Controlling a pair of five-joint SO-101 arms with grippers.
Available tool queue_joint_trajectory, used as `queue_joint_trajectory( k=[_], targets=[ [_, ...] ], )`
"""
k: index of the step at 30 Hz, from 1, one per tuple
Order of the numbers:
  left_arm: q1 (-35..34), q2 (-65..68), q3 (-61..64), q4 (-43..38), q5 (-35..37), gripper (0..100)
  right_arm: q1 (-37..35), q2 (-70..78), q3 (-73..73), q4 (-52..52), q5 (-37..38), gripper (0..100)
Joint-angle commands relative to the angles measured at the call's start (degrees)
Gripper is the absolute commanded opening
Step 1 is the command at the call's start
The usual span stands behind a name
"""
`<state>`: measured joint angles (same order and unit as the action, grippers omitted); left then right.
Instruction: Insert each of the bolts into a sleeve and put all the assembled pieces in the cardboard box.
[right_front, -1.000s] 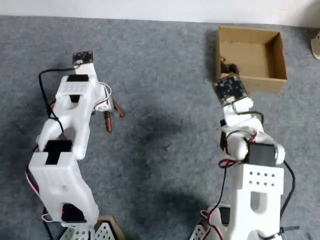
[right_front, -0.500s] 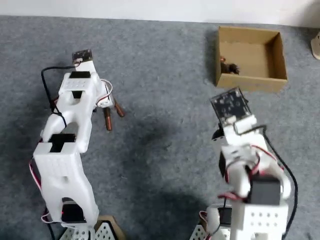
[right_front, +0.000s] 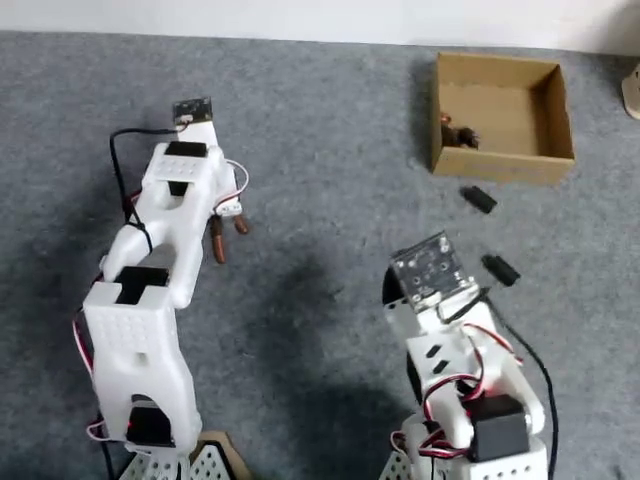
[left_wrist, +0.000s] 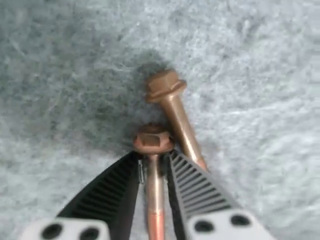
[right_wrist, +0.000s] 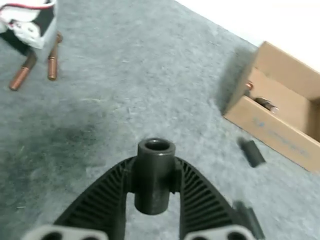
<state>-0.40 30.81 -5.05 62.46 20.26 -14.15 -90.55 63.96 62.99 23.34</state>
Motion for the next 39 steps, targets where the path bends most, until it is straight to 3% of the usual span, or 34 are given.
queue_joint_trajectory(
  k=[1, 4, 15, 19, 27, 34, 39],
  targets=[
    [2.86, -4.88, -0.84, 0.7, 0.53, 5, -3.21, -3.38, 2.68, -3.3, -0.79, 0.5],
    [2.59, -10.77, -0.75, 0.79, 3.25, 0, -4.79, -5.58, 5.41, -4.62, -3.96, 0.5],
    [6.73, -33.27, 12.88, -1.41, 5.19, 1, -5.14, -10.68, 16.04, -8.92, -5.54, 0.5],
    [8.92, -46.02, 26.95, -10.55, 9.23, 1, -5.14, -12.18, 21.67, -12.53, -5.54, 0.5],
    [13.93, -72.75, 56.57, -35.6, 9.32, 1, -5.23, -14.64, 27.56, -22.46, -9.58, 0.5],
    [17.71, -84.26, 60.53, -36.22, 9.93, 1, -7.34, -14.64, 34.42, -33.19, -9.58, 0.5],
    [17.71, -86.9, 60.09, -36.31, 16.79, 1, -13.76, -14.64, 35.38, -33.36, -9.67, 0.5]
  ],
)
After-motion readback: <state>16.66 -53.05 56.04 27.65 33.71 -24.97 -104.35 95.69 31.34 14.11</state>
